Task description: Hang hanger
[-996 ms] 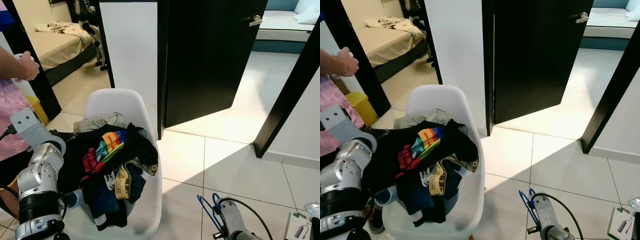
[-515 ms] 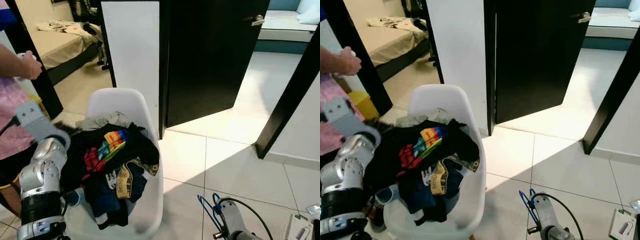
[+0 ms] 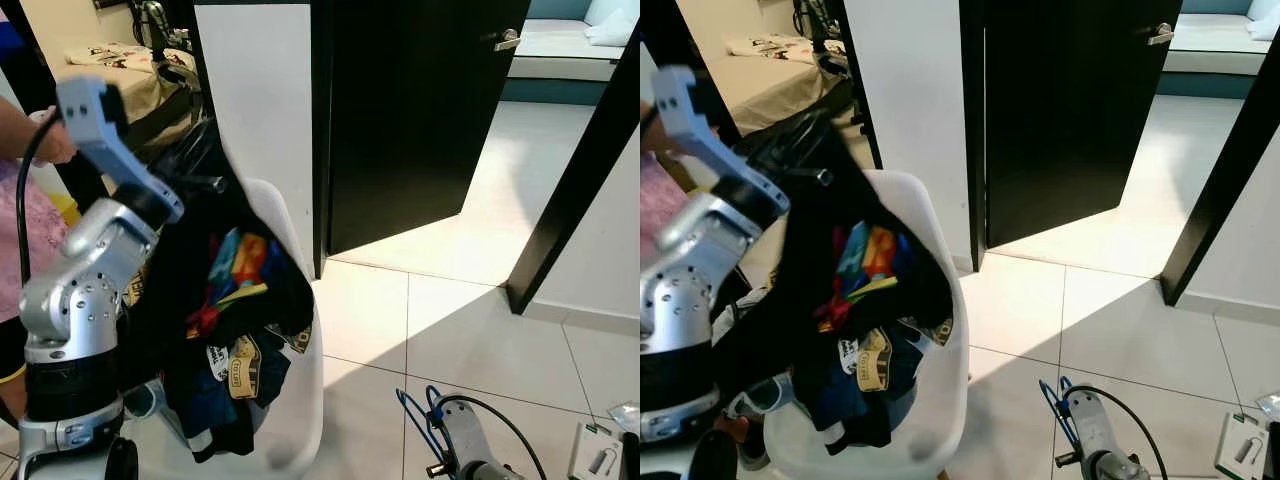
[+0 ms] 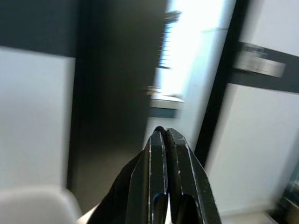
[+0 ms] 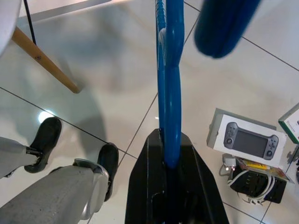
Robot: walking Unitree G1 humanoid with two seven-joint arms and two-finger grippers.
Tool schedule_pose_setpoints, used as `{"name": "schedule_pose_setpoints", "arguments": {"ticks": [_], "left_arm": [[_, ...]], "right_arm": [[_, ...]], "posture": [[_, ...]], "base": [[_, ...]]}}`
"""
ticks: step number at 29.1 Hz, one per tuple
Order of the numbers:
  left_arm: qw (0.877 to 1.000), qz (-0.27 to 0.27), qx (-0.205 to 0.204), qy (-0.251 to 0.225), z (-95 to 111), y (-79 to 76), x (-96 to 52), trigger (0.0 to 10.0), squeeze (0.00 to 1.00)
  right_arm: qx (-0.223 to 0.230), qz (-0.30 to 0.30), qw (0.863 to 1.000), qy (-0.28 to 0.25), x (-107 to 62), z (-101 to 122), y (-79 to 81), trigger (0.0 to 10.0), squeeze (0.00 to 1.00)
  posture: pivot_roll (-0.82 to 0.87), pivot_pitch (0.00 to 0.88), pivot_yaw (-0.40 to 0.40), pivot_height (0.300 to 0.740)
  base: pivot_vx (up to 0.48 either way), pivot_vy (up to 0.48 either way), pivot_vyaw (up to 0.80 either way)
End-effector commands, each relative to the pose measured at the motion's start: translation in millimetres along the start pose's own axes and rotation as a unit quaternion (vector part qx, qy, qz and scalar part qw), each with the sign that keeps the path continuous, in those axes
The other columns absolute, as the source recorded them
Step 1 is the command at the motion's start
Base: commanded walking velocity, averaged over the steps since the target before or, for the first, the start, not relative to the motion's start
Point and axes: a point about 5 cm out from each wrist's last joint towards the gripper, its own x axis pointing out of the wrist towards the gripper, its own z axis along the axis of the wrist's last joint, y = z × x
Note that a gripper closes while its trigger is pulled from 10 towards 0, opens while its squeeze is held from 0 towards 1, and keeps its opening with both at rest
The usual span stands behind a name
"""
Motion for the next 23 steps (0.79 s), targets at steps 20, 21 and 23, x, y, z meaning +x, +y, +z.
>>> {"name": "schedule_pose_setpoints", "arguments": {"ticks": [20, 21, 23], "left_arm": [[0.976, -0.214, -0.007, 0.038, 7, -51.7, -5.6, 10.0, 0.0], [0.976, -0.211, -0.012, 0.05, 1, -51.0, -6.6, 10.0, 0.0], [0.976, -0.211, -0.015, 0.058, -5, -51.6, -7.9, 10.0, 0.0]], "right_arm": [[0.017, -0.009, 1.0, -0.001, 1.8, 3, 4.6, 10.0, 0.0], [0.017, -0.01, 1.0, 0.0, 1.9, 4, 4.6, 10.0, 0.0], [0.017, -0.01, 1.0, 0.0, 2.0, 4, 4.7, 10.0, 0.0]], "posture": [[0.02, 0.0, 0.034, 0.74], [0.02, 0.0, 0.032, 0.74], [0.02, 0.0, 0.031, 0.74]], "base": [[0.0, 0.0, 0.0], [0.0, 0.0, 0.0], [0.0, 0.0, 0.0]]}}
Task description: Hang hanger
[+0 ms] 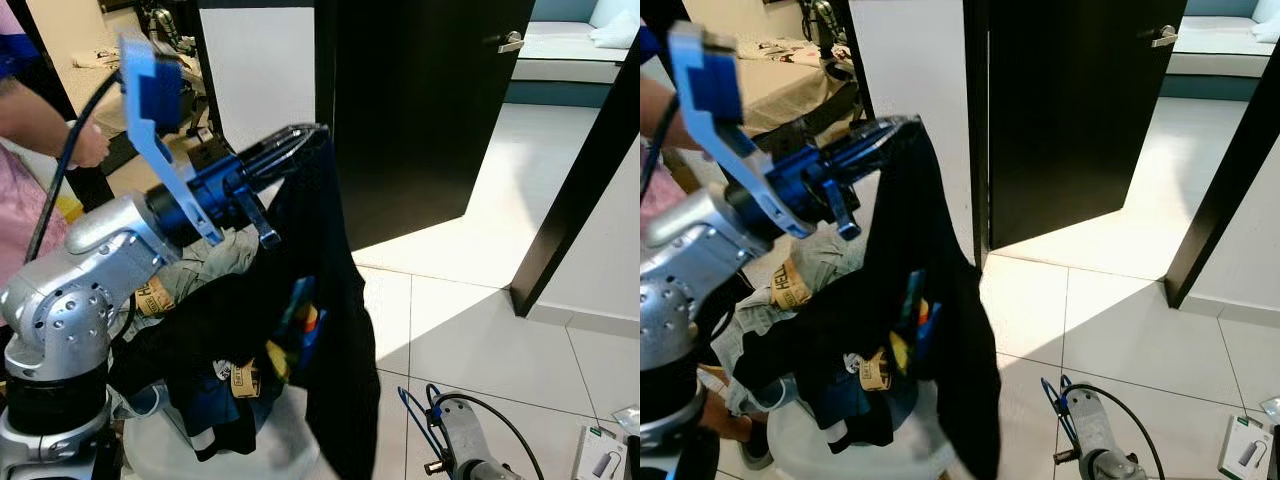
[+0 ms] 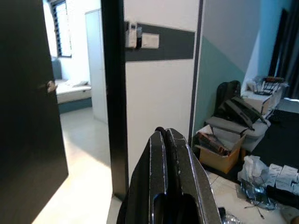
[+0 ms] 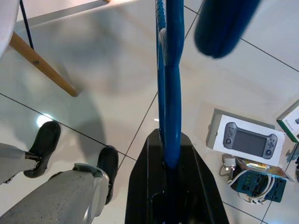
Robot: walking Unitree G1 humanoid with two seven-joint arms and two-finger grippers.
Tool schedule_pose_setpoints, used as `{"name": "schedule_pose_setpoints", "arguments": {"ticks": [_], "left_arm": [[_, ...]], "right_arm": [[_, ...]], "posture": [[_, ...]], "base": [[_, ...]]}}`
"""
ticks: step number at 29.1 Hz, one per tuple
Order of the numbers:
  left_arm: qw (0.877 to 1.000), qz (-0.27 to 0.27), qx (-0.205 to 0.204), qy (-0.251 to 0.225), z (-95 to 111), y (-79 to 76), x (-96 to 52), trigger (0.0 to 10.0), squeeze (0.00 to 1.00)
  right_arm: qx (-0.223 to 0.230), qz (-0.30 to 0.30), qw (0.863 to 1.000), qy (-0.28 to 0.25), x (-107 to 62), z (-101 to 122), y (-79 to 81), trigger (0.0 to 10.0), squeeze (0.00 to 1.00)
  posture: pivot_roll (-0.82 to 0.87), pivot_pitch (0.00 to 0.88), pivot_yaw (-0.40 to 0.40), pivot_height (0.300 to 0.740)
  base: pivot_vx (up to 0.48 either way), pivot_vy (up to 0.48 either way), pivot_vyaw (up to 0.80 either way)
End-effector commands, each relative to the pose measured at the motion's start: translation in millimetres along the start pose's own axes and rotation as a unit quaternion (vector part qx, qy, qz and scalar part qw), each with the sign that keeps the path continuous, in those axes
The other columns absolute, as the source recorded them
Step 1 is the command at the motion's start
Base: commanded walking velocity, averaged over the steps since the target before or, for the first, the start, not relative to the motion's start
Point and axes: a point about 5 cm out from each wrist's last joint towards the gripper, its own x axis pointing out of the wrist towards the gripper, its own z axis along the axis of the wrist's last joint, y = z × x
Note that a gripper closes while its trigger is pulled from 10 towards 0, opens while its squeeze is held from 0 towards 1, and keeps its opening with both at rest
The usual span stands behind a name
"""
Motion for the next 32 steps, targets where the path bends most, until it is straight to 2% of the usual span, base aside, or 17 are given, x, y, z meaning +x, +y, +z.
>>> {"name": "schedule_pose_setpoints", "arguments": {"ticks": [1, 4, 8, 13, 24, 32], "left_arm": [[1.0, 0.001, -0.001, 0.015, -5, 0.2, -0.3, 10.0, 0.0], [0.999, -0.012, -0.01, 0.034, -17, -3.5, -0.8, 10.0, 0.0], [0.998, -0.032, -0.014, 0.045, -23, -8.2, -0.8, 10.0, 0.0], [0.997, -0.053, -0.015, 0.055, -25, -12.9, -2.3, 10.0, 0.0], [0.997, -0.058, -0.003, 0.06, -24, -12.4, -5.9, 10.0, 0.0], [0.995, -0.076, -0.012, 0.059, -30, -19.9, -2.1, 10.0, 0.0]], "right_arm": [[0.008, 0.001, 1.0, -0.001, 1.0, 3, 3.0, 10.0, 0.0], [0.008, 0.0, 1.0, 0.0, 1.2, 3, 3.1, 10.0, 0.0], [0.01, -0.002, 1.0, 0.0, 1.3, 3, 3.1, 10.0, 0.0], [0.013, -0.004, 1.0, -0.001, 1.3, 4, 3.1, 10.0, 0.0], [0.017, -0.006, 1.0, -0.002, 1.3, 3, 3.1, 10.0, 0.0], [0.019, -0.009, 1.0, -0.001, 1.2, 3, 2.6, 10.0, 0.0]], "posture": [[0.02, 0.0, 0.031, 0.74], [0.02, 0.0, 0.031, 0.74], [0.02, 0.0, 0.034, 0.74], [0.02, 0.0, 0.036, 0.74], [0.02, 0.0, 0.033, 0.74], [0.02, 0.0, 0.032, 0.74]], "base": [[0.0, 0.0, 0.0], [-0.253, 0.0, 0.0], [-0.271, 0.0, 0.0], [-0.281, 0.0, 0.0], [-0.296, 0.0, 0.0], [-0.302, 0.0, 0.0]]}}
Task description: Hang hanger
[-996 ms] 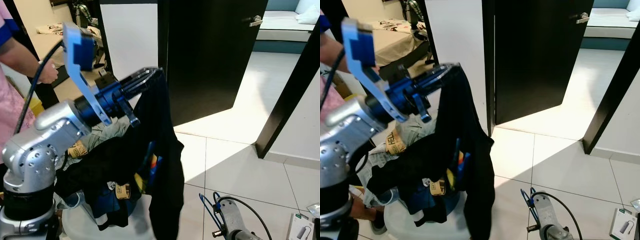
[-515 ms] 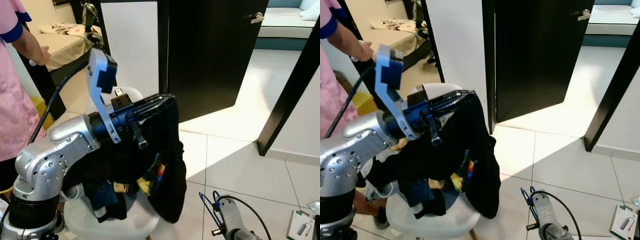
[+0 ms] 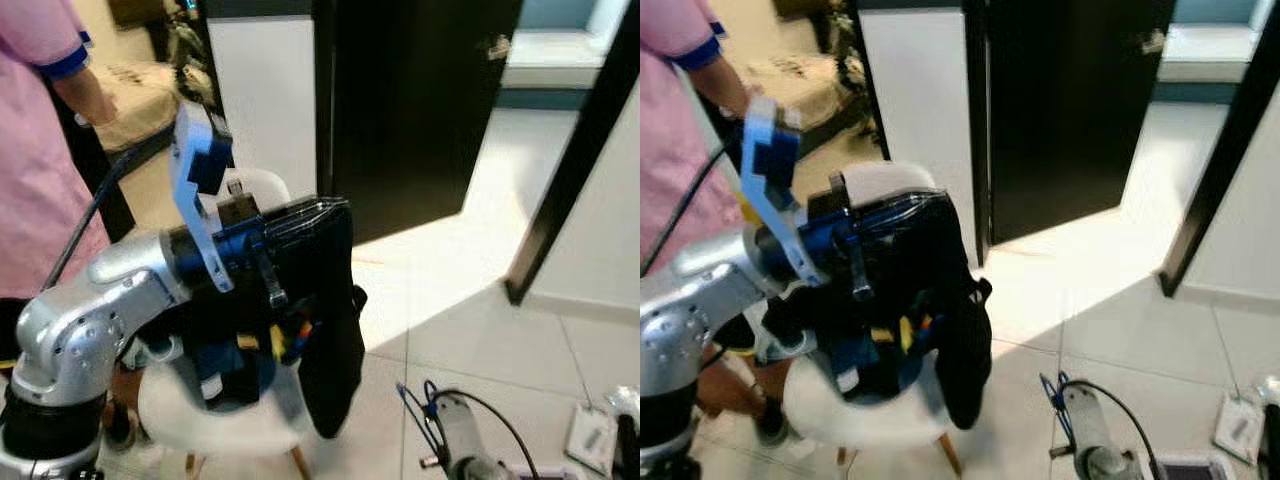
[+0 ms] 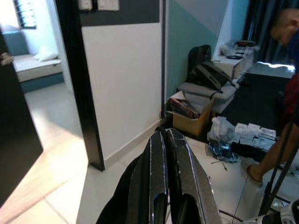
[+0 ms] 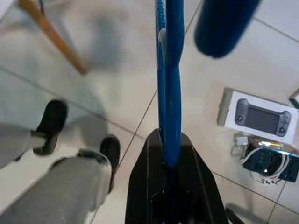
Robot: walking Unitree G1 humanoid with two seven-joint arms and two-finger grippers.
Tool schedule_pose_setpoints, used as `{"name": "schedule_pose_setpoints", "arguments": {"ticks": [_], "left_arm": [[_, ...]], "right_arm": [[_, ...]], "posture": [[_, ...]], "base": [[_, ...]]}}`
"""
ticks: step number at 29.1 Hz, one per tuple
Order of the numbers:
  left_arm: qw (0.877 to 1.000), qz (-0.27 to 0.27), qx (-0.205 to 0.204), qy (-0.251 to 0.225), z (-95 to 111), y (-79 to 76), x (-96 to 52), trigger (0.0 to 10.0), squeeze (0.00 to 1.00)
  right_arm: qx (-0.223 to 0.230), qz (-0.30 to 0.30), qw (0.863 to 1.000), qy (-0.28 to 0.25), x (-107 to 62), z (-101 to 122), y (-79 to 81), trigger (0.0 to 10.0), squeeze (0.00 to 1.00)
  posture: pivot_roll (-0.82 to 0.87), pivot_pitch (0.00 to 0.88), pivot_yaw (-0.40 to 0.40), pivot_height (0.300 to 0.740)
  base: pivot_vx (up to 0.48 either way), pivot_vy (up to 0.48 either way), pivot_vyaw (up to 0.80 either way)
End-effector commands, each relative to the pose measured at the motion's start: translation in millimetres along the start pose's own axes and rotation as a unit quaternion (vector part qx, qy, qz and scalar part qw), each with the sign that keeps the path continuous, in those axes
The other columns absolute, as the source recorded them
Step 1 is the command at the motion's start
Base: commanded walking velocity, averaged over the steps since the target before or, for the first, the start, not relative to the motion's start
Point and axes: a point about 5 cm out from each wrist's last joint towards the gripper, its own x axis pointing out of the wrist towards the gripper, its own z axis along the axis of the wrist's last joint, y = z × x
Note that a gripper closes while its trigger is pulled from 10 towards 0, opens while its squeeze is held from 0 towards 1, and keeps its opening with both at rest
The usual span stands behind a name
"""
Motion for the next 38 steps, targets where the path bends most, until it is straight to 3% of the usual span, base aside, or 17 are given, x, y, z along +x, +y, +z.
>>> {"name": "schedule_pose_setpoints", "arguments": {"ticks": [1, 18, 38], "left_arm": [[1.0, -0.003, 0.004, 0.002, -3, -2.4, 0.9, 10.0, 0.0], [0.999, -0.024, -0.014, -0.029, 2, -7.9, 10.3, 10.0, 0.0], [0.999, -0.026, -0.019, -0.033, 0, -9.5, 12.6, 10.0, 0.0]], "right_arm": [[0.007, -0.002, 1.0, -0.008, 0.9, 7, -0.6, 10.0, 0.0], [0.01, -0.003, 1.0, -0.008, 1.2, 7, 0.7, 10.0, 0.0], [0.009, -0.003, 1.0, -0.008, 1.1, 7, 0.8, 10.0, 0.0]], "posture": [[0.02, 0.0, 0.032, 0.74], [0.02, 0.0, 0.035, 0.74], [0.02, 0.0, 0.037, 0.74]], "base": [[-0.315, 0.0, 0.0], [-0.313, 0.0, 0.0], [-0.321, 0.0, 0.0]]}}
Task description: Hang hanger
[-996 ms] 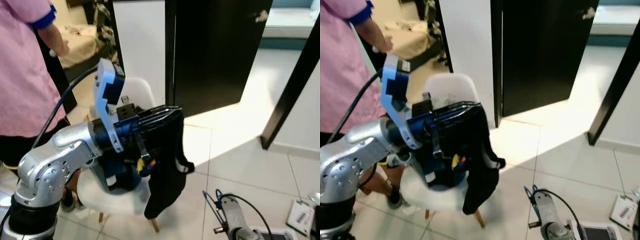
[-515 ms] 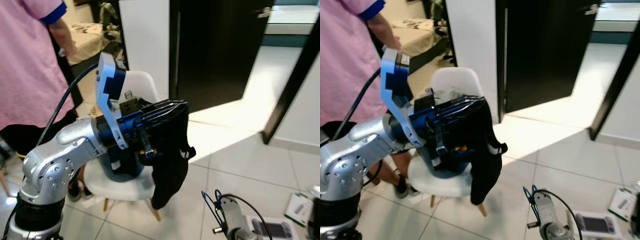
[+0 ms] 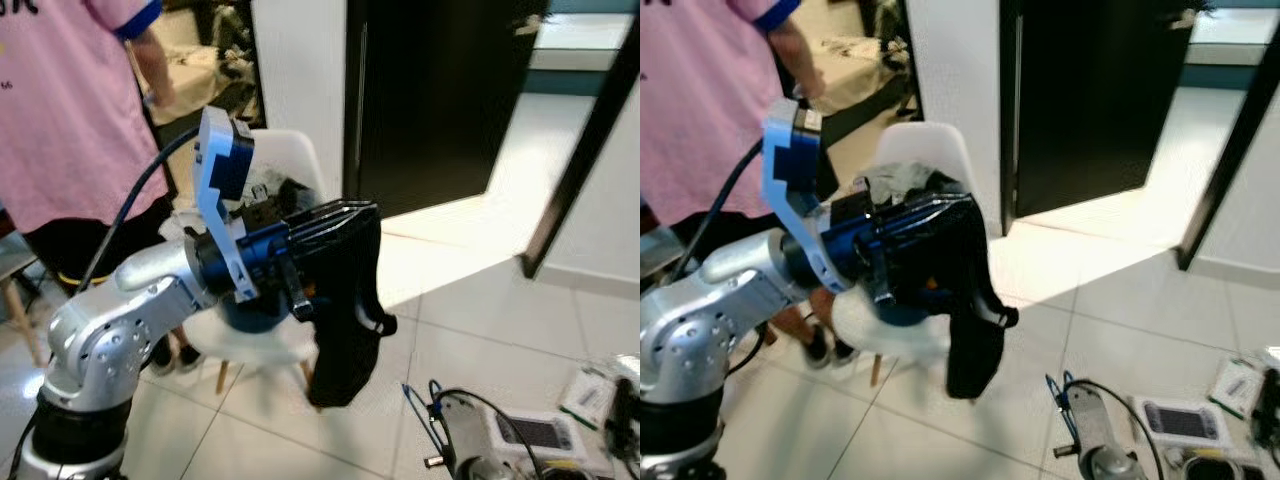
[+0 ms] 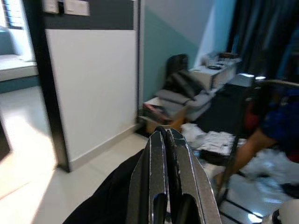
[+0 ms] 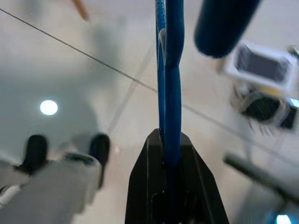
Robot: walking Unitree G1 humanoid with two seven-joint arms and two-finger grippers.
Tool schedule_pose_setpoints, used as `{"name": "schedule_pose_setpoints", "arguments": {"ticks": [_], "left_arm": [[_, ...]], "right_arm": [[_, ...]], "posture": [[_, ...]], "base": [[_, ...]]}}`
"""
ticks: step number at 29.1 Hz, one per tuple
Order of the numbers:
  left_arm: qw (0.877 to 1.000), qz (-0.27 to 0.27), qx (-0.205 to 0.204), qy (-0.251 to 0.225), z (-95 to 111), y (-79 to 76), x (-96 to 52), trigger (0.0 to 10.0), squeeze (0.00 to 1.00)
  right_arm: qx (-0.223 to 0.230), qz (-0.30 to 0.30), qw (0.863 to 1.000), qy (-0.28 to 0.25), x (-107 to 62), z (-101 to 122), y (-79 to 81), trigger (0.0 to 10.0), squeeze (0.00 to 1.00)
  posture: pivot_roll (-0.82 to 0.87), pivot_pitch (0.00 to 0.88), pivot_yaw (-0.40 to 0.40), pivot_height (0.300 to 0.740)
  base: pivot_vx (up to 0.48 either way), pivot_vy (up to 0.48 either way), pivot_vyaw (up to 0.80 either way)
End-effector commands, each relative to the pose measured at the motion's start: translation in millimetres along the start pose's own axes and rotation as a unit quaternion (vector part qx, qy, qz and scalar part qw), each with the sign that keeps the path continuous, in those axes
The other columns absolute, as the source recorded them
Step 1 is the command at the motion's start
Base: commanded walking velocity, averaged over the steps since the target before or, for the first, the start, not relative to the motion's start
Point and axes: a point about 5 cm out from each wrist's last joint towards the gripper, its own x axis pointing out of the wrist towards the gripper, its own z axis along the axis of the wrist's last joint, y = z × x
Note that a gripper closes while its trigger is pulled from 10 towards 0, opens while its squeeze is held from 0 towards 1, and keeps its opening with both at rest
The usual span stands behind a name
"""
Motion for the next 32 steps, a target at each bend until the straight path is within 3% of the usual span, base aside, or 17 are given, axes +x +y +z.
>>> {"name": "schedule_pose_setpoints", "arguments": {"ticks": [1, 21, 26, 28, 29, 31, 32], "left_arm": [[1.0, -0.005, -0.001, -0.002, 0, -1.1, 0.3, 10.0, 0.0], [1.0, -0.009, -0.018, -0.005, -5, -2.9, 5.1, 10.0, 0.0], [1.0, 0.019, -0.016, -0.003, -8, 6.3, 2.0, 10.0, 0.0], [0.994, 0.078, 0.043, 0.063, -24, 26.0, -12.1, 10.0, 0.0], [0.994, 0.078, 0.043, 0.063, -24, 26.0, -12.1, 10.0, 0.0], [0.981, 0.103, 0.101, 0.133, -39, 37.3, -26.4, 10.0, 0.0], [0.981, 0.103, 0.101, 0.133, -39, 37.3, -26.4, 10.0, 0.0]], "right_arm": [[0.004, 0.01, 1.0, -0.001, 0.9, 0, 7.6, 10.0, 0.0], [0.005, 0.009, 1.0, -0.002, 0.9, 0, 7.5, 10.0, 0.0], [0.006, 0.008, 1.0, -0.003, 0.8, 0, 7.3, 10.0, 0.0], [0.026, 0.004, 1.0, -0.013, 0.6, 0, 7.6, 10.0, 0.0], [0.026, 0.004, 1.0, -0.013, 0.6, 0, 7.6, 10.0, 0.0], [0.042, -0.001, 0.999, -0.021, 0.4, 1, 7.3, 10.0, 0.0], [0.042, -0.001, 0.999, -0.021, 0.4, 1, 7.3, 10.0, 0.0]], "posture": [[0.02, 0.0, 0.037, 0.74], [0.02, 0.0, 0.037, 0.74], [0.02, 0.0, 0.039, 0.74], [0.02, 0.0, 0.039, 0.74], [0.02, 0.0, 0.039, 0.74], [0.01, 0.0, 0.041, 0.74], [0.01, 0.0, 0.041, 0.74]], "base": [[-0.322, 0.0, 0.0], [-0.319, 0.0, 0.0], [-0.25, 0.0, 0.0], [0.0, 0.0, 0.0], [0.0, 0.0, 0.0], [0.0, 0.0, 0.0], [0.0, 0.0, 0.0]]}}
